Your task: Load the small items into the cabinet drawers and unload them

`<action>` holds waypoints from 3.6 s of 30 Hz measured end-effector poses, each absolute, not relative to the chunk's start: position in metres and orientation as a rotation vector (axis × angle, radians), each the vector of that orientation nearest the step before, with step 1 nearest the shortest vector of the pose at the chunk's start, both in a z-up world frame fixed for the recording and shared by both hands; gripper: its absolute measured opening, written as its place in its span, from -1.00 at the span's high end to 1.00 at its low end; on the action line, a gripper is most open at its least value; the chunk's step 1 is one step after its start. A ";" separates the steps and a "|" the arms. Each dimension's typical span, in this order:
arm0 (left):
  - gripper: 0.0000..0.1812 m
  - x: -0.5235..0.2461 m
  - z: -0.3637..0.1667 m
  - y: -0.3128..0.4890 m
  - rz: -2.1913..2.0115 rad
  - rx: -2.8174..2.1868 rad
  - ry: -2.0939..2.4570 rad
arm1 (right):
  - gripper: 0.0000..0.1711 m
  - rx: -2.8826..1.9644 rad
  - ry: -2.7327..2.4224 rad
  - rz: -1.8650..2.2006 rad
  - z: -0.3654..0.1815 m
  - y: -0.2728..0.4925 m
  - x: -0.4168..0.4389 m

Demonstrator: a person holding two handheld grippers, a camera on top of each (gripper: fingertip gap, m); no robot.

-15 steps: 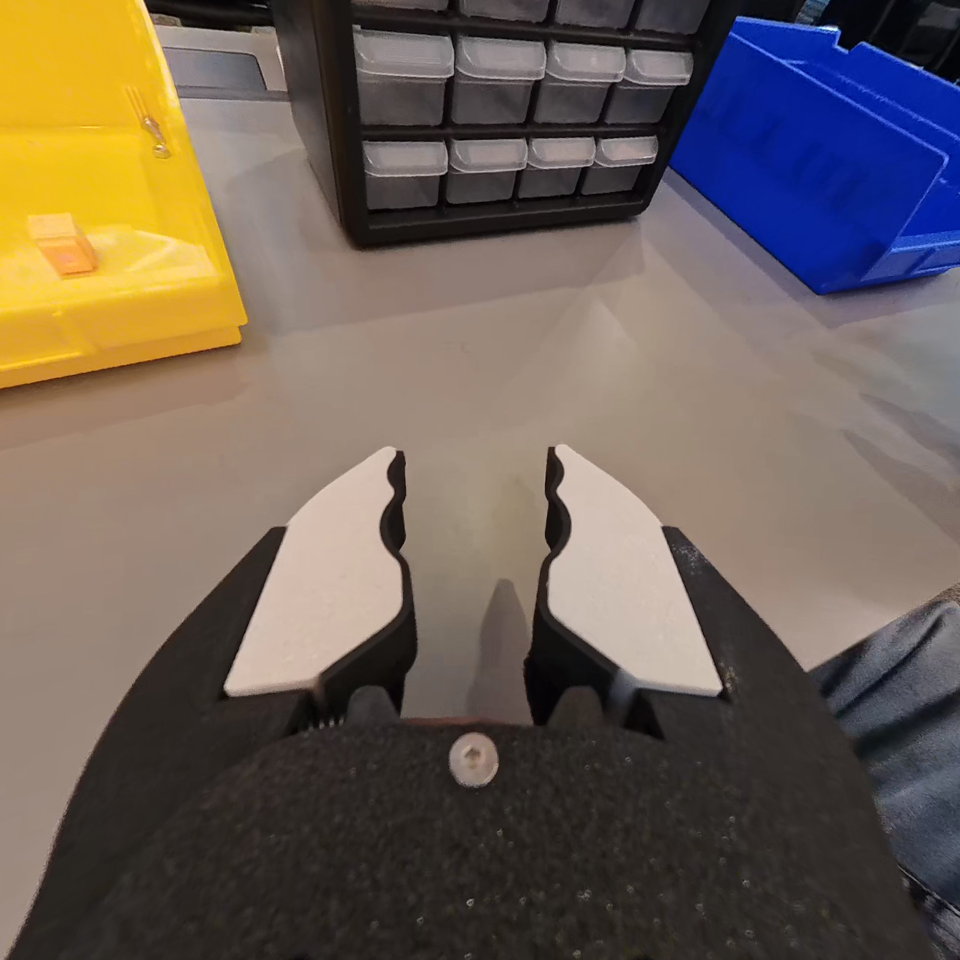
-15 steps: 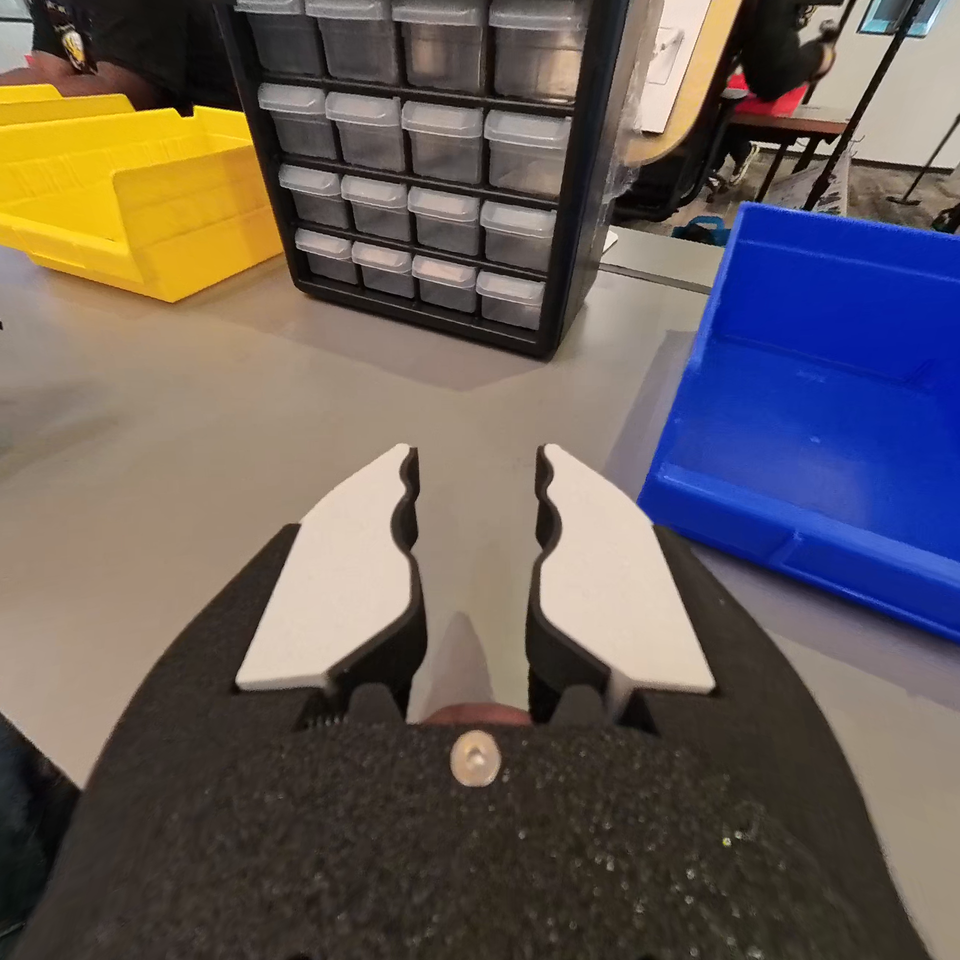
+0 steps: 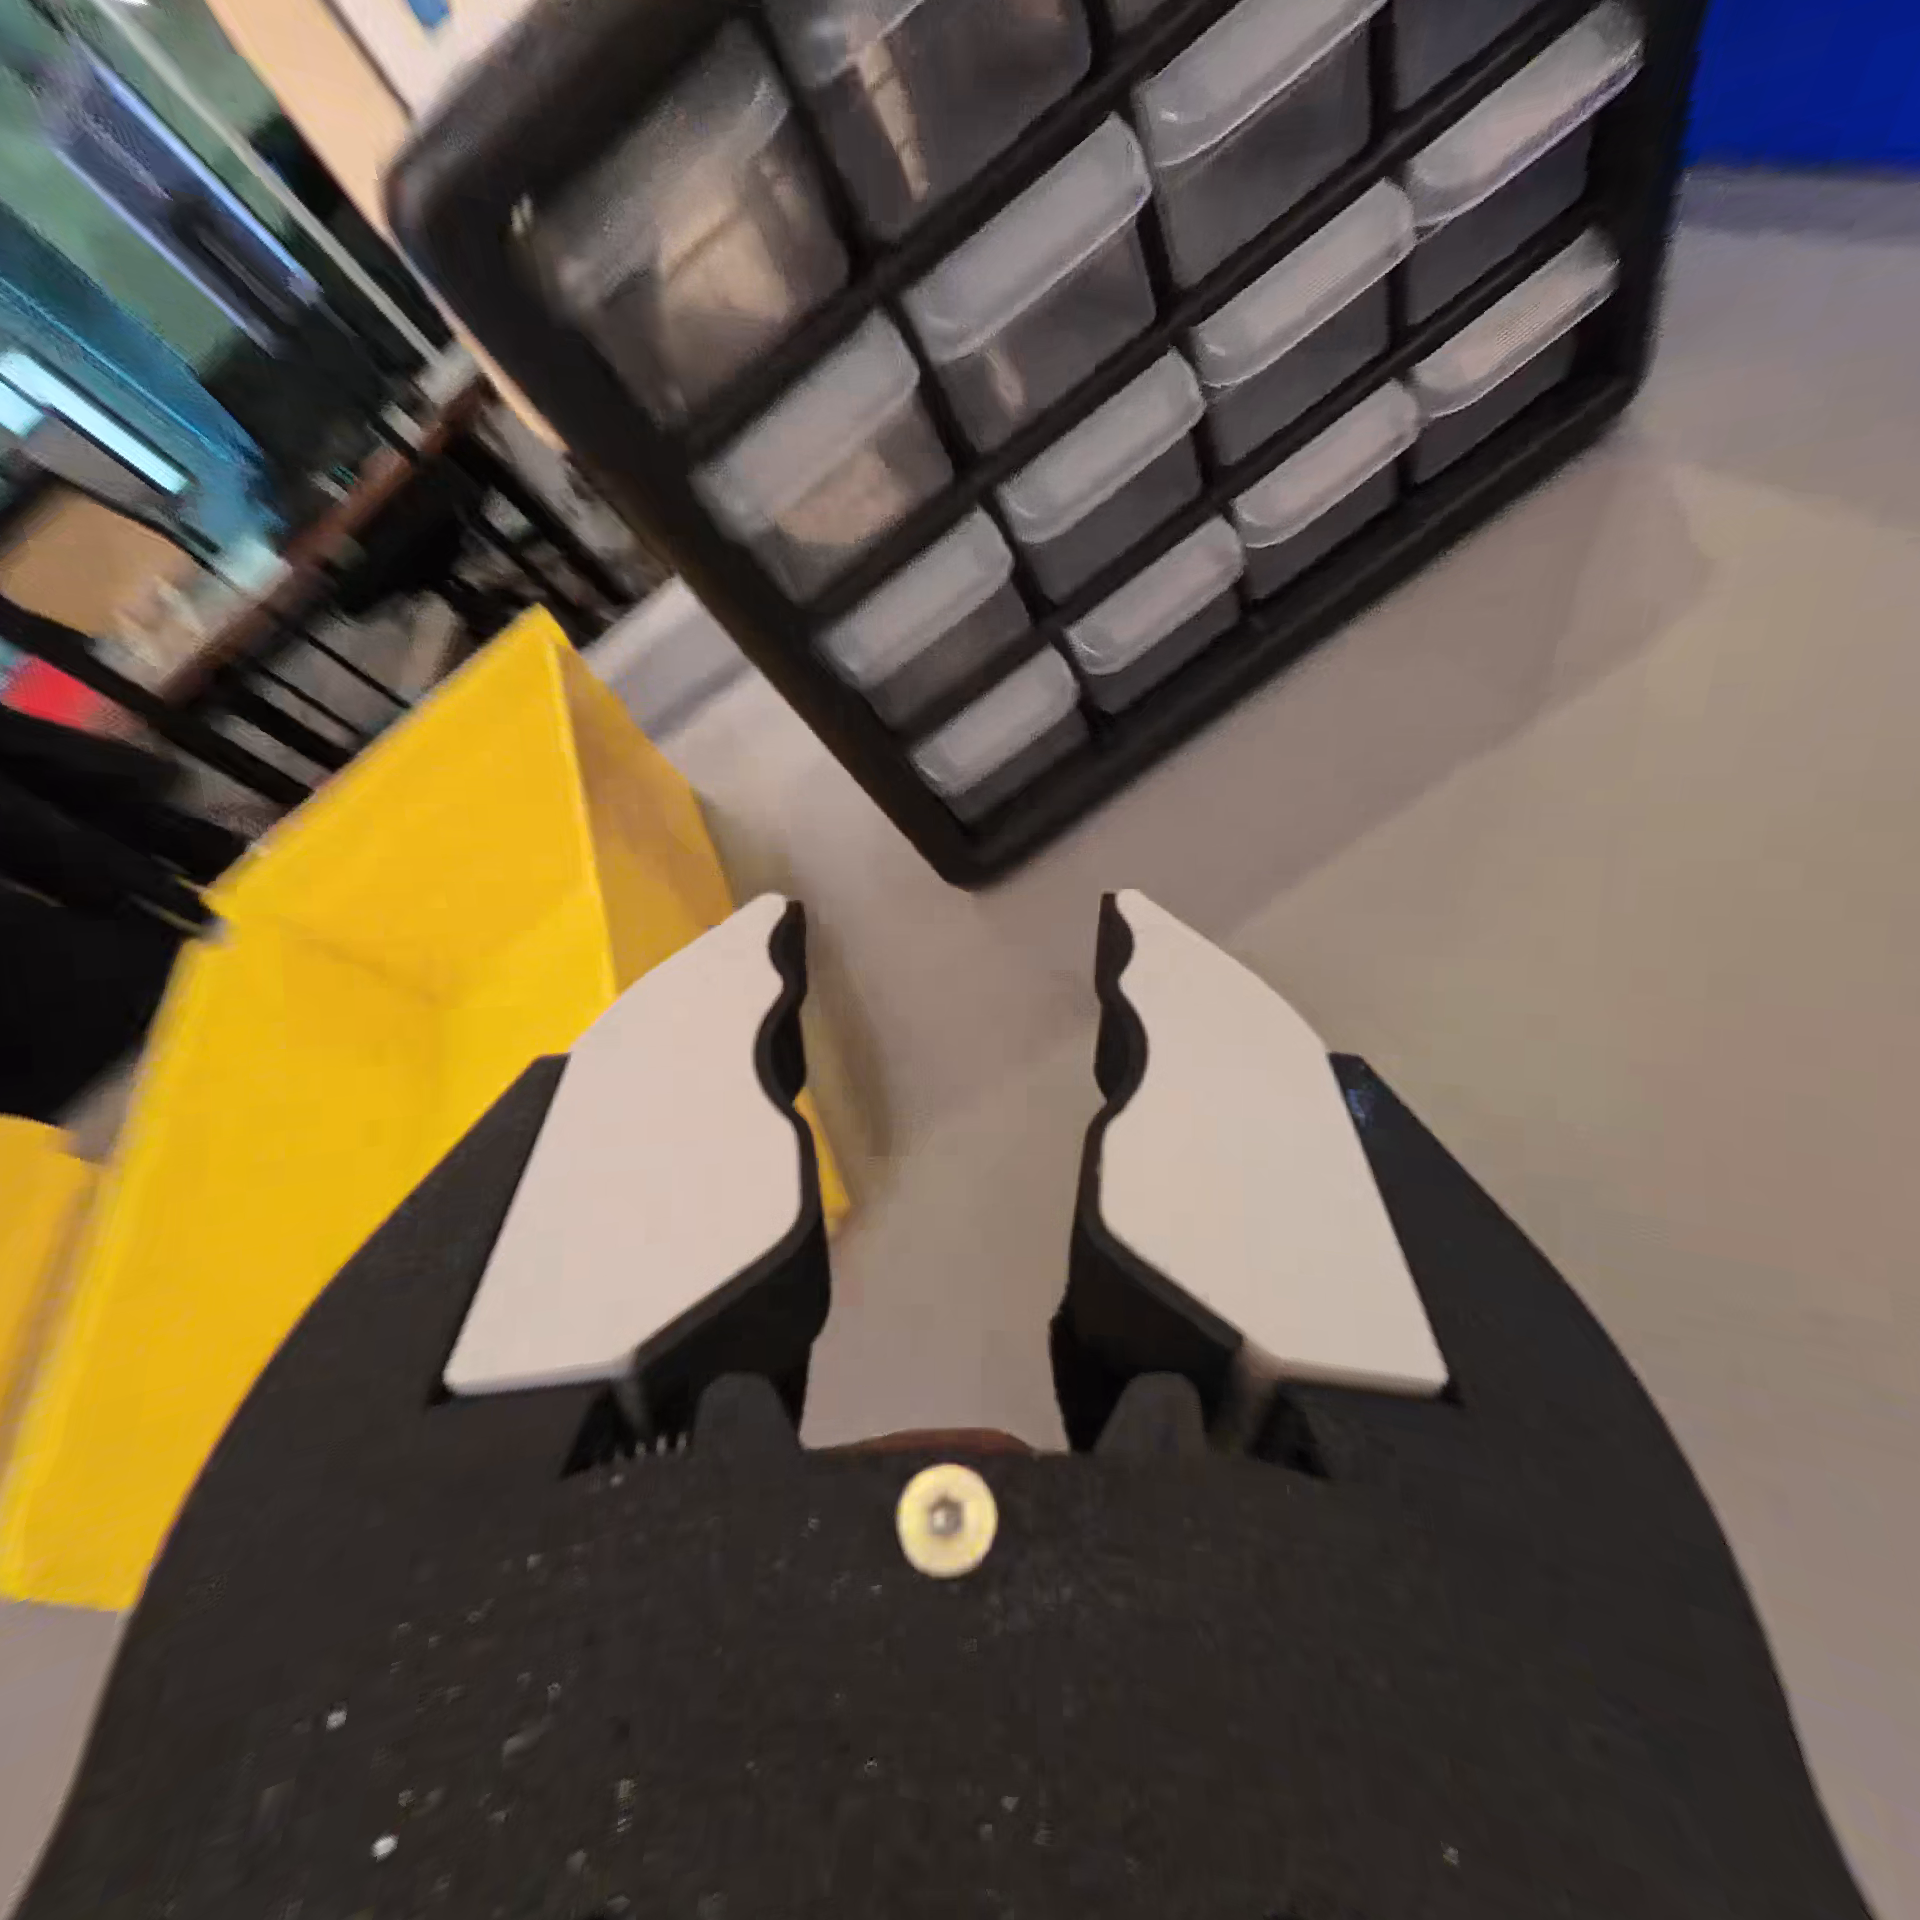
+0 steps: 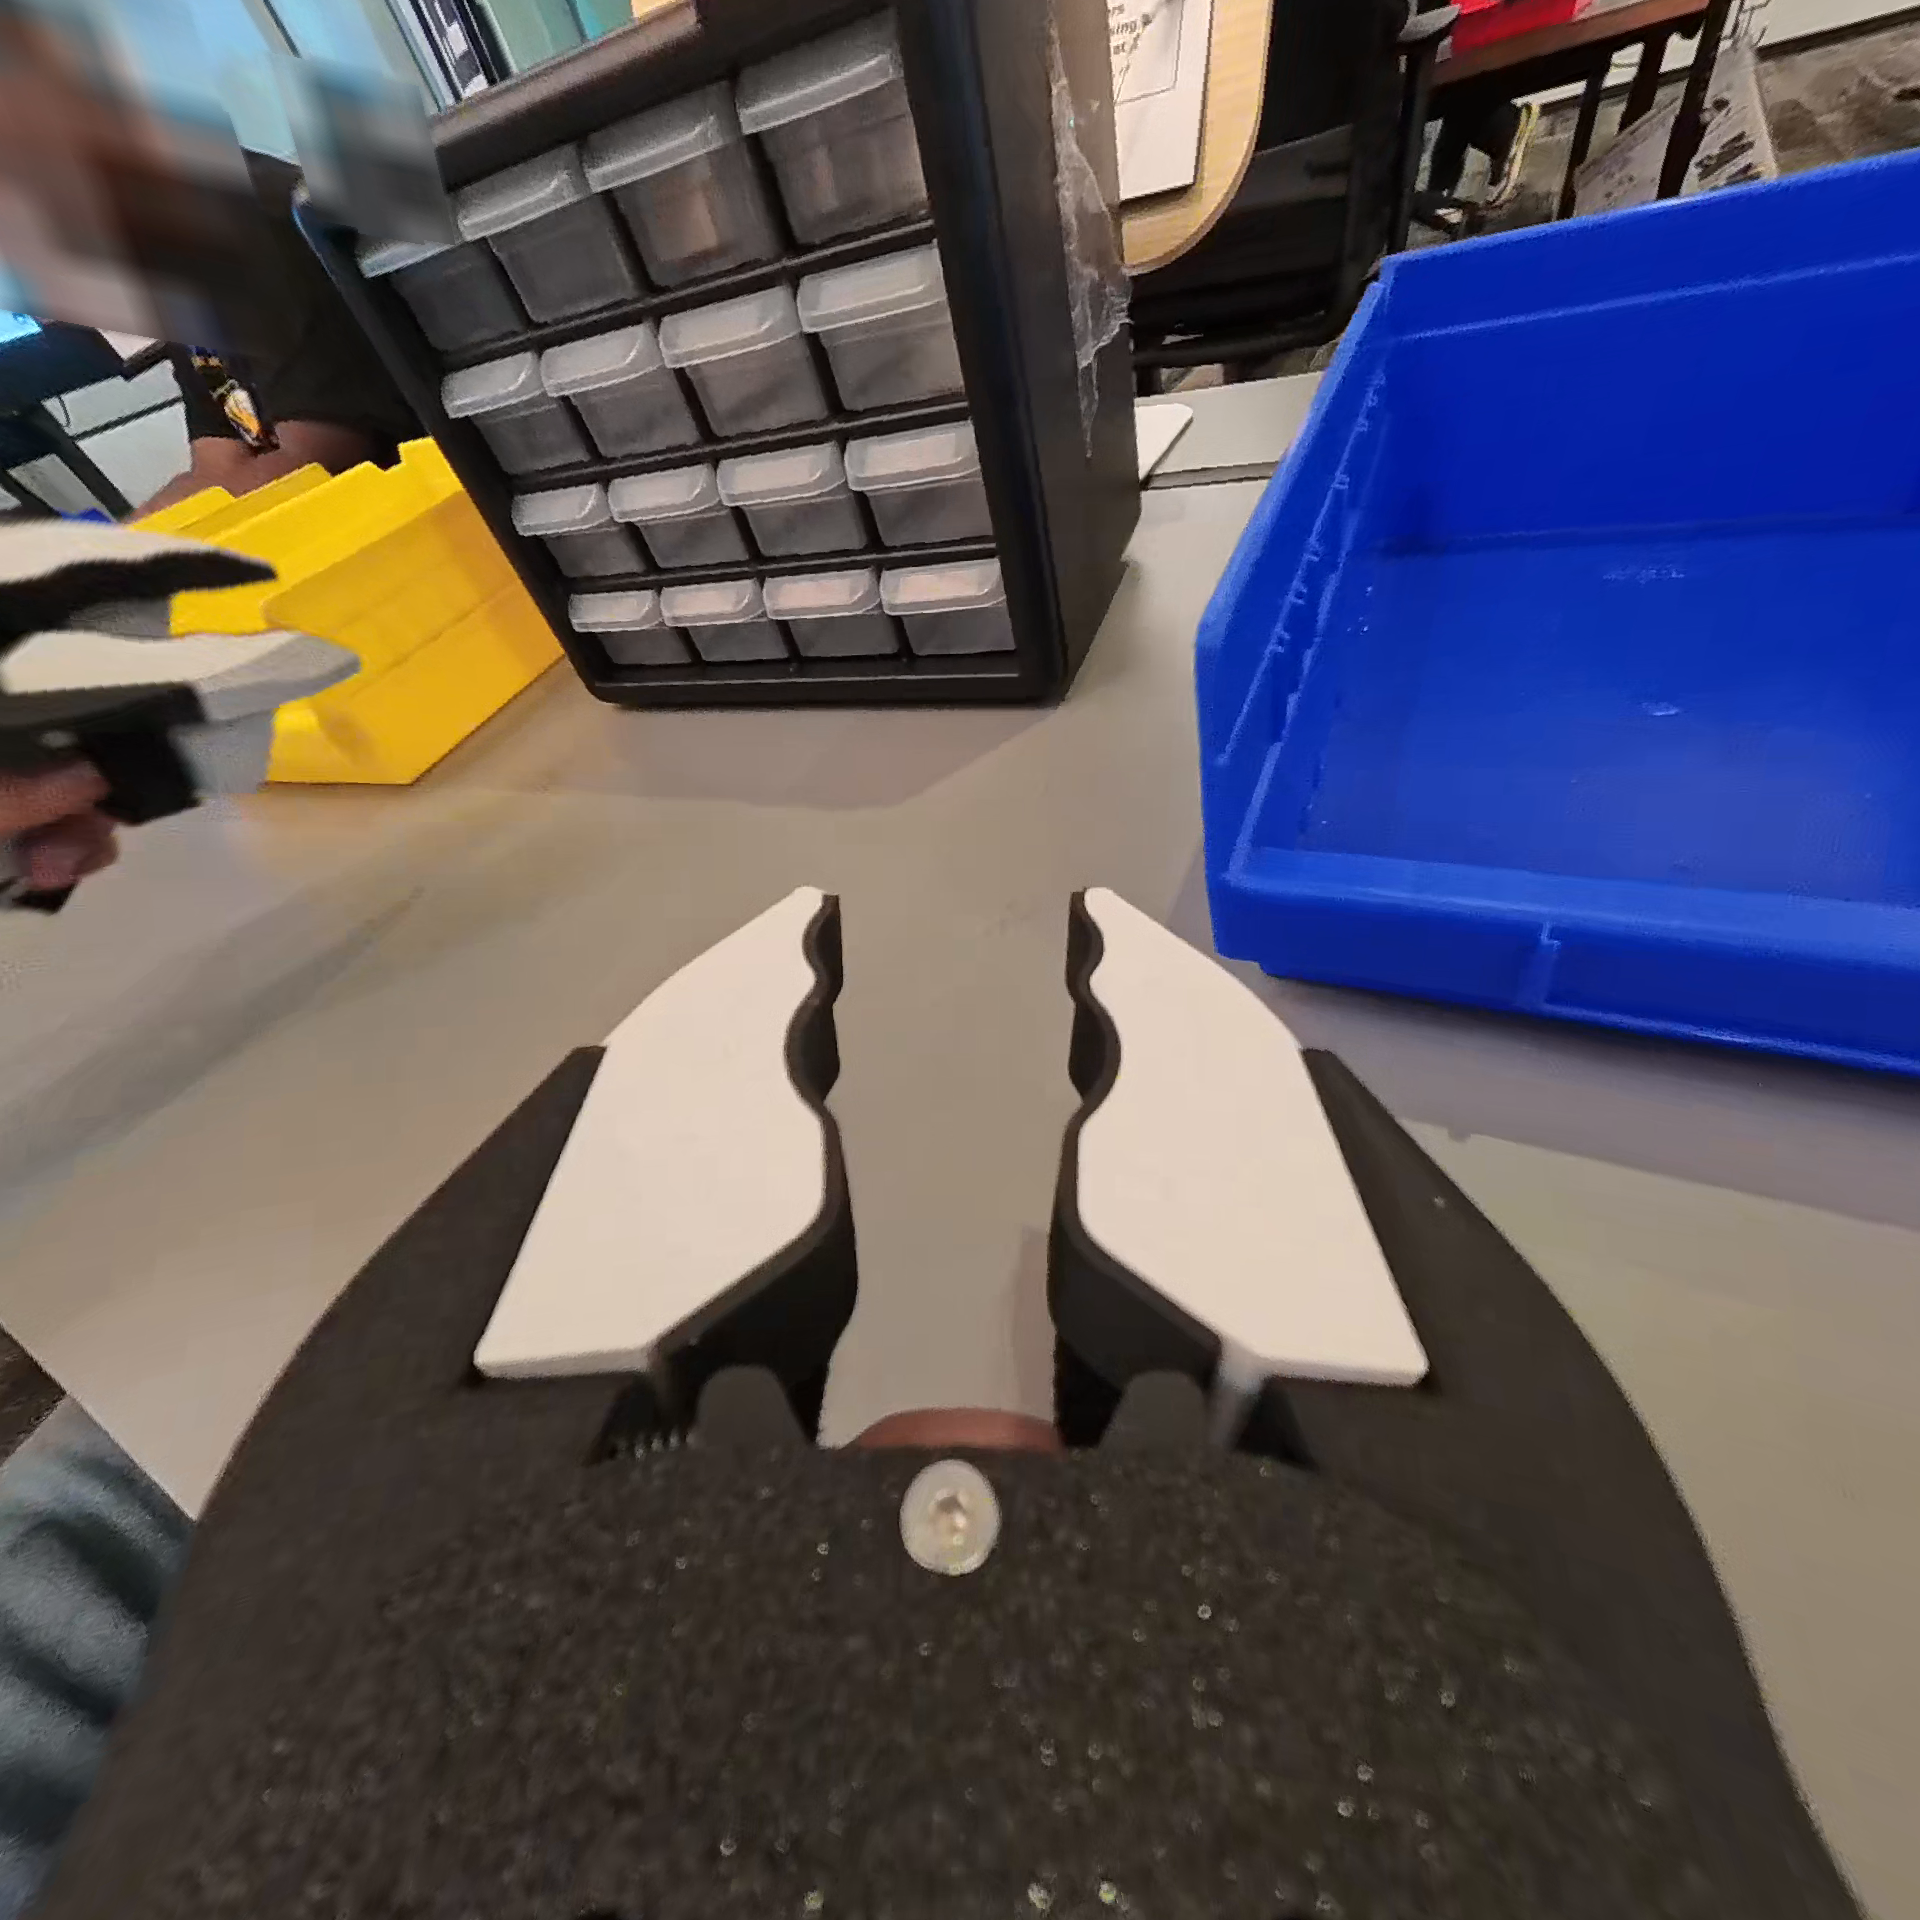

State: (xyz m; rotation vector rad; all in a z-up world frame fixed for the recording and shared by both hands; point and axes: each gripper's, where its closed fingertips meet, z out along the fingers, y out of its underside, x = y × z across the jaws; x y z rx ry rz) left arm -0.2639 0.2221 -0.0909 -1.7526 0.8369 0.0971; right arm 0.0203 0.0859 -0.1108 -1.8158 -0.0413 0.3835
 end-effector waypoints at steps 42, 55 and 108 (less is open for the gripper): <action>0.63 -0.223 -0.049 0.258 0.592 -1.409 1.038 | 0.51 -1.862 -0.152 0.360 -0.120 0.088 -0.002; 0.03 -0.225 -0.066 0.279 -0.150 -1.805 0.490 | 0.51 -1.878 -0.123 0.397 -0.124 0.087 -0.001; 0.19 -0.413 -0.158 0.108 -0.377 -2.122 0.228 | 0.17 -1.588 -0.080 0.009 -0.068 0.285 -0.228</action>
